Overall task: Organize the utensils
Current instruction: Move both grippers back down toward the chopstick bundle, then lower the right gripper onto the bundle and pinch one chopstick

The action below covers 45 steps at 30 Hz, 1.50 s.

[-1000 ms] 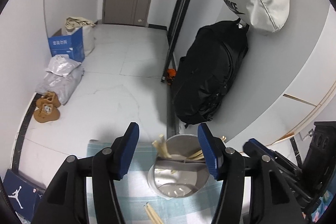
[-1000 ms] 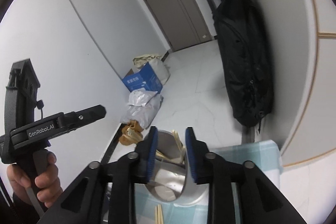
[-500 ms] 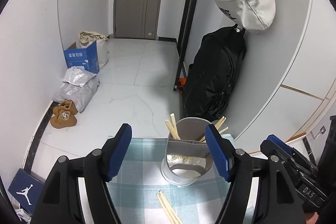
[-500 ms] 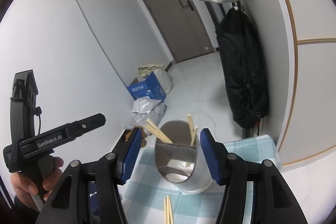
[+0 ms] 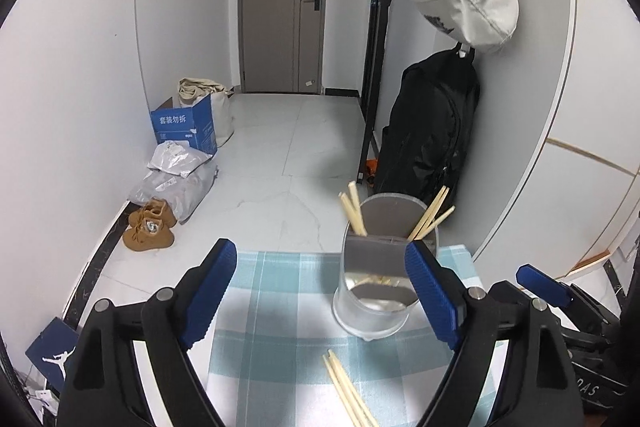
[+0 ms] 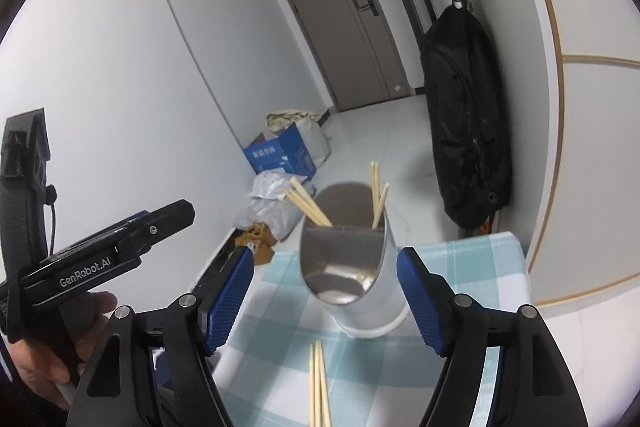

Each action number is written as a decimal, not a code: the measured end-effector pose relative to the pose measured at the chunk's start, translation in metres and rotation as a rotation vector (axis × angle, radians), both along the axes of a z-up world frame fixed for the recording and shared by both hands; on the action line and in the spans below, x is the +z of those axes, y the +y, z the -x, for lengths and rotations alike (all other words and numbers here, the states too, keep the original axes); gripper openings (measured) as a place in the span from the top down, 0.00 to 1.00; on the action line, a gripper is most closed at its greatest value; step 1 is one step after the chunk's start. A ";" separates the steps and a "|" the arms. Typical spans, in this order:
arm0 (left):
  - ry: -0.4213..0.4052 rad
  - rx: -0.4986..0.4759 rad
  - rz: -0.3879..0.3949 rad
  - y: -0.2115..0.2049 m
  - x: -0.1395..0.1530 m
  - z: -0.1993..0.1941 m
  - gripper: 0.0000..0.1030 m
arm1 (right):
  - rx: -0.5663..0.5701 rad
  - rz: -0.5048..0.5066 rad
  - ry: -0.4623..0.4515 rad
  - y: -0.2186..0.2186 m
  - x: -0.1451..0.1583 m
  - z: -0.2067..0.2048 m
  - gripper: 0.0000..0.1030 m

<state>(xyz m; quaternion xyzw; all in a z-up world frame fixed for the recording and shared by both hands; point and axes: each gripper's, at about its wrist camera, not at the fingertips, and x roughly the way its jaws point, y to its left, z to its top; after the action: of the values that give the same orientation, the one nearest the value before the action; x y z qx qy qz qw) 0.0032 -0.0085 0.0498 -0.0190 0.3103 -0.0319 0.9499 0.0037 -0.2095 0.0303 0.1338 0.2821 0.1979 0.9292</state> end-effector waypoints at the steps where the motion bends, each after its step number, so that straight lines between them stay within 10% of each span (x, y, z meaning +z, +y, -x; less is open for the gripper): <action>1: 0.003 0.005 -0.002 0.001 -0.004 0.001 0.19 | 0.005 0.001 0.003 0.001 -0.004 0.001 0.28; 16: 0.100 0.069 0.080 0.026 -0.078 -0.003 0.19 | 0.059 0.102 0.117 0.025 -0.068 0.003 0.29; 35: 0.289 0.153 0.179 0.075 -0.117 -0.025 0.19 | 0.207 0.266 0.334 0.081 -0.153 -0.010 0.83; 45: 0.316 0.183 0.247 0.095 -0.121 -0.029 0.19 | 0.252 0.481 0.370 0.109 -0.176 -0.013 0.87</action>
<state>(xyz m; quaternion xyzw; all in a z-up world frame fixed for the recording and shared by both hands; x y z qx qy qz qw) 0.0321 0.0870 -0.0708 -0.1680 0.4462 0.0203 0.8788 0.0166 -0.1005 -0.1459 -0.0918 0.4993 0.2112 0.8353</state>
